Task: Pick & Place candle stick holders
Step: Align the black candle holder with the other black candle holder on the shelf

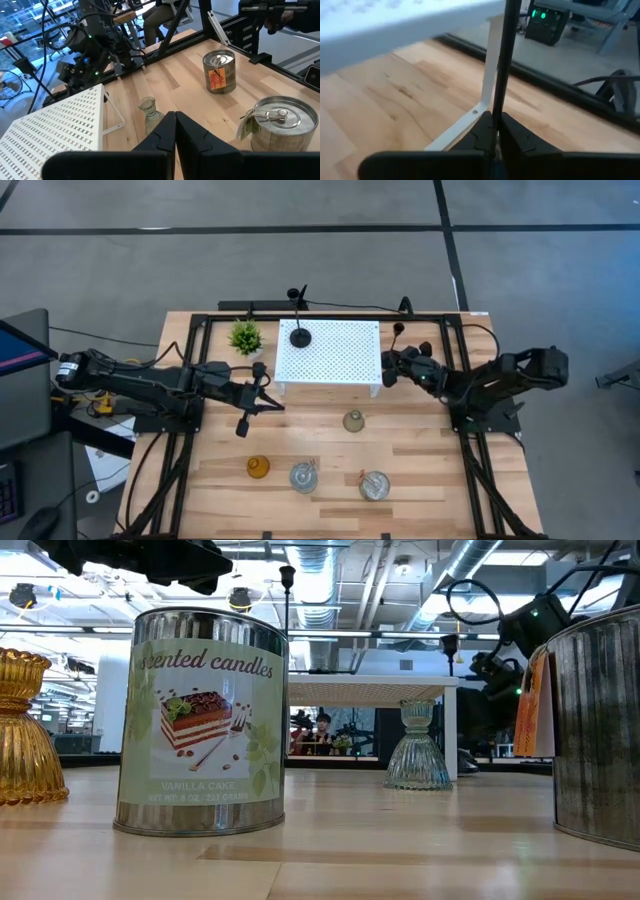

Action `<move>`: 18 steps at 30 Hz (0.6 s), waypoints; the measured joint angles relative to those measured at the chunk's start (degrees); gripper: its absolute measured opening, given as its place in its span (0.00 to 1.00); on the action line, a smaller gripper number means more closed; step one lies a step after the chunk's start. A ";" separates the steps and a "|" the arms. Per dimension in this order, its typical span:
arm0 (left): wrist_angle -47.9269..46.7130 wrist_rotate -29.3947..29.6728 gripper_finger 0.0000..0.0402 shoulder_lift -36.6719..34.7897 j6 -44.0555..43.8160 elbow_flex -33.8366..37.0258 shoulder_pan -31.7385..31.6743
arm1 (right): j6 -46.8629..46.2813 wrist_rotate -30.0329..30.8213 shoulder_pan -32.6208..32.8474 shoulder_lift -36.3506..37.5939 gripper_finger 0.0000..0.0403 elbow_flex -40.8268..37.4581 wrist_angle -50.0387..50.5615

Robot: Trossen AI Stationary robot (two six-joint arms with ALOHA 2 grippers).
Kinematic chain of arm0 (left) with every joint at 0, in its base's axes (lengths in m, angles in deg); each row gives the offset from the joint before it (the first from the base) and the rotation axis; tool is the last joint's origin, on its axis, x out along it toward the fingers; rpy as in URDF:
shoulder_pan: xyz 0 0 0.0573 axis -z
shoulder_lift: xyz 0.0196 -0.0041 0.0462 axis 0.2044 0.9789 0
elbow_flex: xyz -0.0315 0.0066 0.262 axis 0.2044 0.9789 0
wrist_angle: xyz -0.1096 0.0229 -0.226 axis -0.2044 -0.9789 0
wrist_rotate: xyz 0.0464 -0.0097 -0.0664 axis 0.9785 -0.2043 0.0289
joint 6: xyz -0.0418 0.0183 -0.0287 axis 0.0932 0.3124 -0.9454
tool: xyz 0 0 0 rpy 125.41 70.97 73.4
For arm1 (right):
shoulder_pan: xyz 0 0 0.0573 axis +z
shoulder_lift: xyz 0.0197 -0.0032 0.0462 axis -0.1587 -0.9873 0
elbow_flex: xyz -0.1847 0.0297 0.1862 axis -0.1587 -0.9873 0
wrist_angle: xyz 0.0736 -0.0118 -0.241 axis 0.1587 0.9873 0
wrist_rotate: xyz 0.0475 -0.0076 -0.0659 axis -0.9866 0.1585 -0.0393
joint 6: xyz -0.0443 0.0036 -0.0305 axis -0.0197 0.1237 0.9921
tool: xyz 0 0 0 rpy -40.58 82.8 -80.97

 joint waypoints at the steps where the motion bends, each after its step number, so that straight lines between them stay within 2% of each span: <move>1: 0.01 0.00 0.02 0.00 0.00 0.00 0.00 | 0.34 0.30 0.00 0.78 0.03 0.00 0.49; 9: 0.02 0.02 0.02 0.00 -0.20 0.00 0.02 | 0.85 0.61 0.00 12.35 0.01 0.00 13.27; 18: 0.00 0.01 0.02 0.00 -0.23 0.00 0.00 | 0.70 0.67 0.92 32.93 0.00 0.01 32.13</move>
